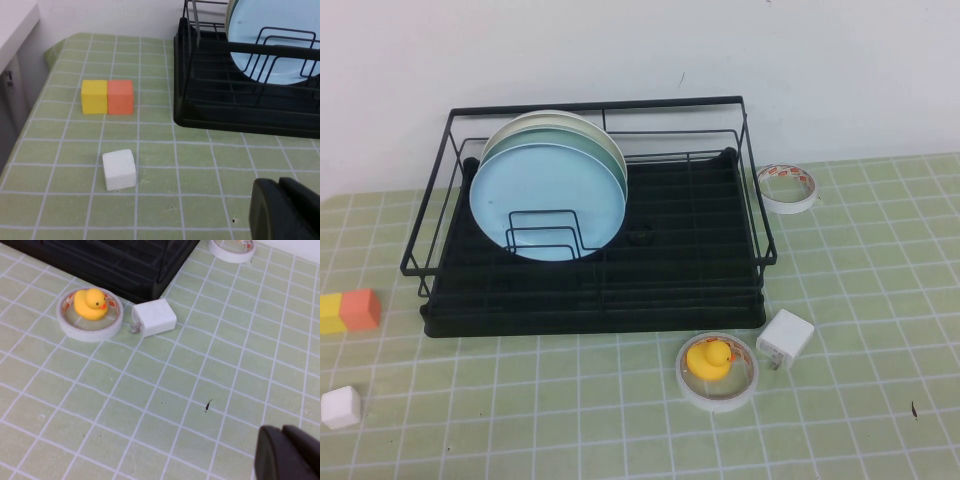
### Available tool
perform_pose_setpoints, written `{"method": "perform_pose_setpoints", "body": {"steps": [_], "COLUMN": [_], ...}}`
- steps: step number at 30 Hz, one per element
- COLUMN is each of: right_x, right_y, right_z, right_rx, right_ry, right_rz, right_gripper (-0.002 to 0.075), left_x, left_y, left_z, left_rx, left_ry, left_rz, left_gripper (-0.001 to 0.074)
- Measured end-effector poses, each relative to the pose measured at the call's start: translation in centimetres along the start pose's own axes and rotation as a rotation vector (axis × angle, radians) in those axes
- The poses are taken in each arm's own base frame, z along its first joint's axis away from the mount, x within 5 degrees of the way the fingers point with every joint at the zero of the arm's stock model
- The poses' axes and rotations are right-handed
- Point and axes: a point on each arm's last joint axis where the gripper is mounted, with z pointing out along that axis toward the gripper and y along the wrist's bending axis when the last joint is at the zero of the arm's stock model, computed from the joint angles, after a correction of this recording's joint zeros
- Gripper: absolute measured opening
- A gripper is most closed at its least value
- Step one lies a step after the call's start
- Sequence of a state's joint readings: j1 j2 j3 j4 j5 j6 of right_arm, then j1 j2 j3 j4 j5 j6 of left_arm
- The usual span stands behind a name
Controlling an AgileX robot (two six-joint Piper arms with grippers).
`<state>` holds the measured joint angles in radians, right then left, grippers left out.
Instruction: Place plate on rack
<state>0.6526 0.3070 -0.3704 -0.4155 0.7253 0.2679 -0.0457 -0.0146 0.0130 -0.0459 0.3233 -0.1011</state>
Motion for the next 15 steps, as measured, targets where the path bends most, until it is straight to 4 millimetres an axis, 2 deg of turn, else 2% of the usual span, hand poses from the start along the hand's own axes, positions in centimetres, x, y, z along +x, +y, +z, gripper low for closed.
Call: {"method": "perform_pose_setpoints", "body": {"steps": [15], "right_x": [0.00], "right_y": [0.00], "right_z": [0.00], "right_rx": [0.000], "right_ry": [0.000], "right_rz": [0.000], "right_gripper": [-0.0002], "left_x": [0.00], "left_y": [0.00], "left_z": [0.00], "left_rx": [0.000], "left_ry": [0.000], "left_rz": [0.006], "left_gripper": [-0.0002]}}
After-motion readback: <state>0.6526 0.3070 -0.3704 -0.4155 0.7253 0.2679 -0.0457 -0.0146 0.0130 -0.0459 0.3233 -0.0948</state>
